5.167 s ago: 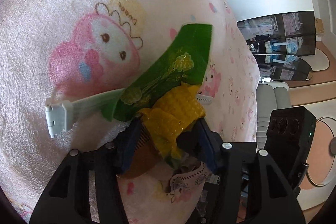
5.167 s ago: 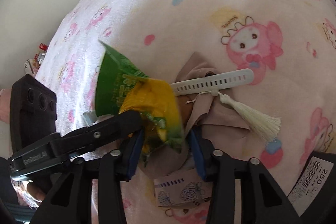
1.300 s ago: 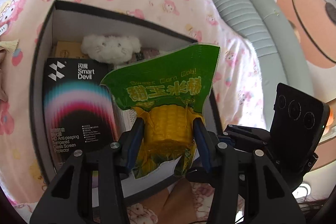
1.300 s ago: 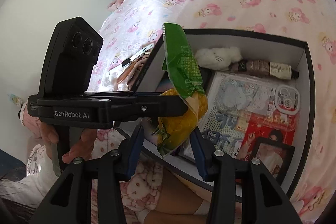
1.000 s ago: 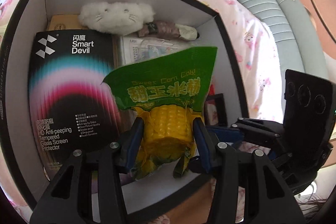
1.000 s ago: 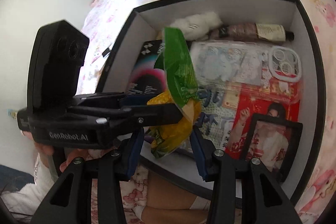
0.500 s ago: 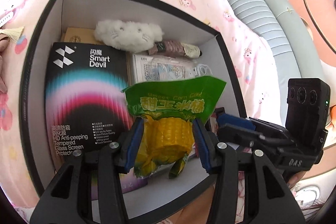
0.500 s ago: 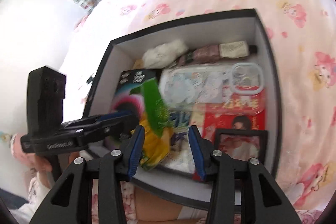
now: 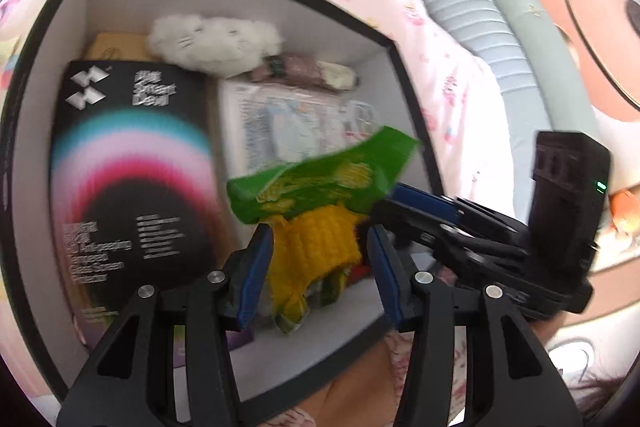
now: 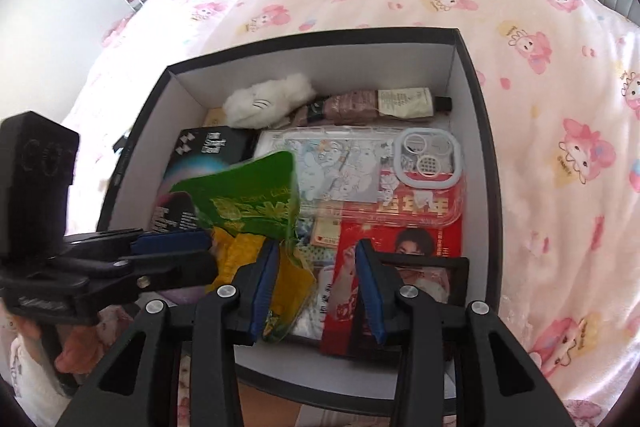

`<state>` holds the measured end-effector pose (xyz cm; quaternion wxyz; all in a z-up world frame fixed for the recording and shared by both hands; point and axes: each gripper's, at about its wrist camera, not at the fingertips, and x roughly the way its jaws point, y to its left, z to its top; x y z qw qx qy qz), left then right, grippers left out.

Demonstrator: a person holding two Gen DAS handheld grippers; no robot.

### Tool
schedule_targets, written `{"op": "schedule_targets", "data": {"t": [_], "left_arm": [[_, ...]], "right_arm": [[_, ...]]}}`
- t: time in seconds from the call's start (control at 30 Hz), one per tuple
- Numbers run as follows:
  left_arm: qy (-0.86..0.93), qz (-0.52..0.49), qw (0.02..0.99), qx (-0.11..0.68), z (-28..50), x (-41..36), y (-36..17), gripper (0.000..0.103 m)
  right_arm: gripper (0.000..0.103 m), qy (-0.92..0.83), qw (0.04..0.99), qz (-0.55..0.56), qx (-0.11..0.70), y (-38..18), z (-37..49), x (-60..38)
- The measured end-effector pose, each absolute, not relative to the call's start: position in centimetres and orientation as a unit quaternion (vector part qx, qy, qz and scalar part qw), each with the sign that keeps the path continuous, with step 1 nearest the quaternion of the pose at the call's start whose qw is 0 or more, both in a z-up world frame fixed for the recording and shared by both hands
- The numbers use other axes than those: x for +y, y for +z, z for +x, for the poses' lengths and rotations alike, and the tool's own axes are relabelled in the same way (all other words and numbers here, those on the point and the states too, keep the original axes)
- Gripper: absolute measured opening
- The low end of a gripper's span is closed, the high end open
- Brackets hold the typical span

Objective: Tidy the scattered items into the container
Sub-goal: 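Lower the corn-candy bag beside the Smart Devil box and release, then move the right gripper back to the pink cloth on the bedspread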

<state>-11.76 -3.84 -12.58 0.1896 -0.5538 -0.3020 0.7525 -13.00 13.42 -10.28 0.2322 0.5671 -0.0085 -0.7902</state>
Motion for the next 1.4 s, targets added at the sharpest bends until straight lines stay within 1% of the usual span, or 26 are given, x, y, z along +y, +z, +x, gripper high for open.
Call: {"op": "schedule_targets", "data": {"t": [0.1,0.23,0.37,0.53,0.67,0.77,0.9,1.07,1.23,1.4], "left_arm": [[0.743,-0.571,0.188,-0.294,-11.9,-3.3,-13.3,0.049],[0.737,-0.583,0.198,-0.279,-12.2,-1.9,-13.8,0.049],[0.744,-0.577,0.199,-0.274,-12.0,-1.7,-13.4,0.049],[0.779,-0.551,0.183,-0.235,-10.9,-1.3,-10.5,0.052],[0.811,-0.514,0.177,-0.217,-9.3,-1.2,-7.1,0.056],[0.827,-0.49,0.174,-0.212,-7.7,-1.7,-4.9,0.057],[0.841,-0.47,0.162,-0.213,-6.2,-4.5,-1.9,0.057],[0.86,-0.45,0.111,-0.212,-3.4,-8.8,0.3,0.057],[0.861,-0.442,0.077,-0.237,-1.4,-13.0,0.0,0.058],[0.862,-0.439,0.042,-0.251,-0.7,-16.4,-1.0,0.057]], "right_arm": [[0.035,-0.769,0.256,0.585,-0.019,-11.2,-13.3,13.1],[0.035,-0.766,0.241,0.596,0.016,-12.3,-13.4,12.3],[0.035,-0.777,0.236,0.583,0.038,-12.1,-13.0,11.8],[0.036,-0.798,0.228,0.555,0.054,-11.0,-12.4,11.6],[0.036,-0.812,0.233,0.534,0.037,-8.1,-10.5,11.7],[0.037,-0.823,0.238,0.515,0.035,-5.8,-9.4,11.3],[0.037,-0.833,0.258,0.485,0.067,-2.9,-7.9,8.7],[0.037,-0.822,0.316,0.464,0.097,-0.6,-7.1,3.2],[0.037,-0.798,0.367,0.467,0.1,-0.5,-6.3,-1.7],[0.037,-0.774,0.39,0.486,0.11,-1.7,-6.8,-5.7]]}}
